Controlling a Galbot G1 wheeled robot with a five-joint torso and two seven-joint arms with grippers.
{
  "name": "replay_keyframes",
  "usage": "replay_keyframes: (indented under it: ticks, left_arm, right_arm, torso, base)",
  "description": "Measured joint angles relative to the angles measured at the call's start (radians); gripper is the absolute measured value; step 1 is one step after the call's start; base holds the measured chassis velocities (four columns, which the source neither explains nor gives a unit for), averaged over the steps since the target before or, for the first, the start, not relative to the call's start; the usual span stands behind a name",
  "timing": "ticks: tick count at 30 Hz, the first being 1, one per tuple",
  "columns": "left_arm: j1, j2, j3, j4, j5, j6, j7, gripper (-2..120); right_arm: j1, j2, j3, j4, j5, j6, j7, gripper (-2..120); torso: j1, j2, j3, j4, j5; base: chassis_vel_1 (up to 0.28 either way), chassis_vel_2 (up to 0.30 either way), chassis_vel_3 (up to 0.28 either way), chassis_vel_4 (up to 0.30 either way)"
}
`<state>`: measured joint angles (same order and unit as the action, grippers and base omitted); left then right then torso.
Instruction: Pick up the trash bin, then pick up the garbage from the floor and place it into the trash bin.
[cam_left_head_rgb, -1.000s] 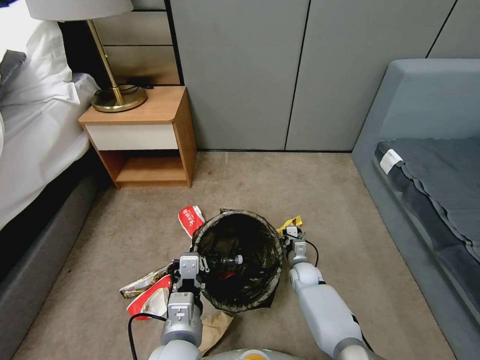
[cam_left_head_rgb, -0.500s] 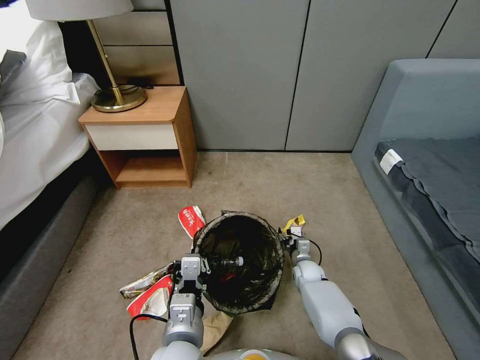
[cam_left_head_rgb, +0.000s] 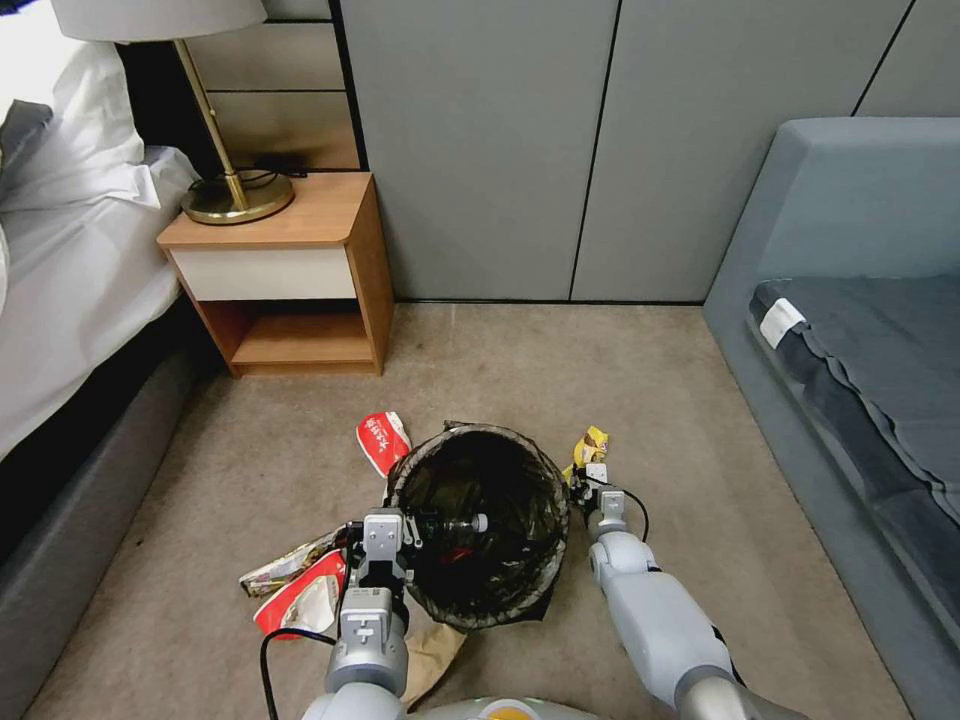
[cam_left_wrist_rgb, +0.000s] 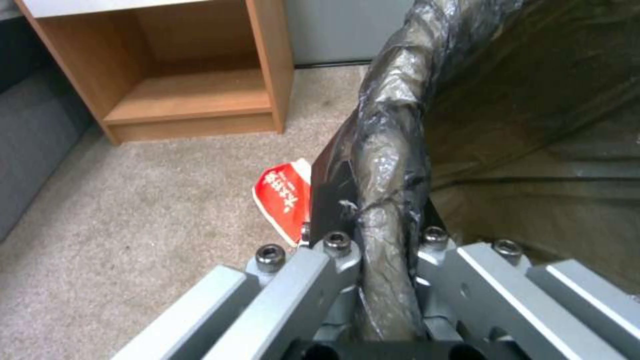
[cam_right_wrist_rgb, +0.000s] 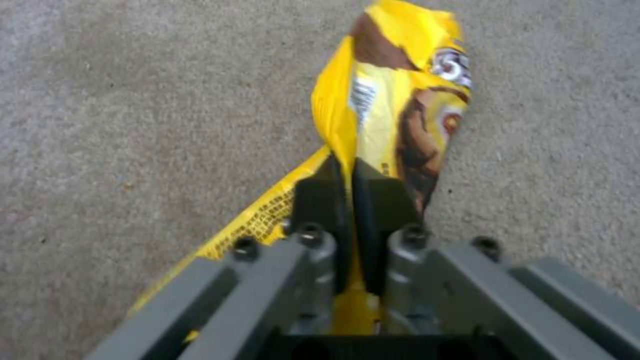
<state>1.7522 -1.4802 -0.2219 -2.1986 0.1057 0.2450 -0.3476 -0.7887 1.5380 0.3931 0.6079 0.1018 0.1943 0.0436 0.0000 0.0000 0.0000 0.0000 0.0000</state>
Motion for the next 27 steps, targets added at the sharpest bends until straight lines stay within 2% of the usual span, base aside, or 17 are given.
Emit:
replay_keyframes:
  ticks: [17, 20, 22, 23, 24, 25, 27]
  left_arm:
    - [-0.002, 0.0, 0.001, -0.002, -0.001, 0.0, 0.0, 0]
    - [-0.002, 0.0, 0.0, -0.004, -0.001, 0.0, 0.0, 0]
    - [-0.002, -0.001, 0.0, -0.004, -0.001, 0.0, 0.0, 0]
    - [-0.004, 0.0, -0.001, -0.004, -0.002, 0.0, 0.0, 0]
    - [-0.004, 0.0, -0.001, -0.004, -0.002, 0.0, 0.0, 0]
    - [-0.005, 0.0, -0.001, -0.004, -0.002, 0.0, 0.0, 0]
    - [-0.009, 0.001, -0.001, 0.0, -0.003, 0.0, 0.001, 0]
  right_arm:
    - [-0.015, -0.004, 0.001, 0.018, -0.001, 0.016, 0.003, 0]
    - [-0.042, -0.01, -0.003, 0.07, -0.001, 0.031, 0.004, 0]
    - [-0.079, -0.015, -0.007, 0.145, -0.002, 0.045, 0.004, 0]
    - [-0.114, -0.02, -0.009, 0.227, -0.008, 0.058, 0.004, 0]
    - [-0.114, -0.02, -0.009, 0.227, -0.008, 0.058, 0.004, 0]
    - [-0.134, -0.023, -0.01, 0.277, -0.014, 0.067, 0.004, 0]
    - [-0.199, -0.035, -0.012, 0.458, -0.042, 0.097, -0.001, 0]
  torso:
    - [0.0, 0.0, 0.0, 0.0, 0.0]
    - [0.0, 0.0, 0.0, 0.0001, 0.0]
    - [0.0, 0.0, 0.0, -0.0002, 0.0]
    - [0.0, 0.0, 0.0, 0.0, 0.0001]
    - [0.0, 0.0, 0.0, 0.0, 0.0001]
    - [0.0, 0.0, 0.0, -0.0002, 0.0]
    - [0.0, 0.0, 0.0, 0.0, -0.0001]
  base:
    - [0.0, 0.0, 0.0, 0.0]
    - [0.0, 0.0, 0.0, 0.0]
    - [0.0, 0.0, 0.0, 0.0]
    - [0.0, 0.0, 0.0, 0.0]
    - [0.0, 0.0, 0.0, 0.0]
    - [0.0, 0.0, 0.0, 0.0]
    - [0.0, 0.0, 0.0, 0.0]
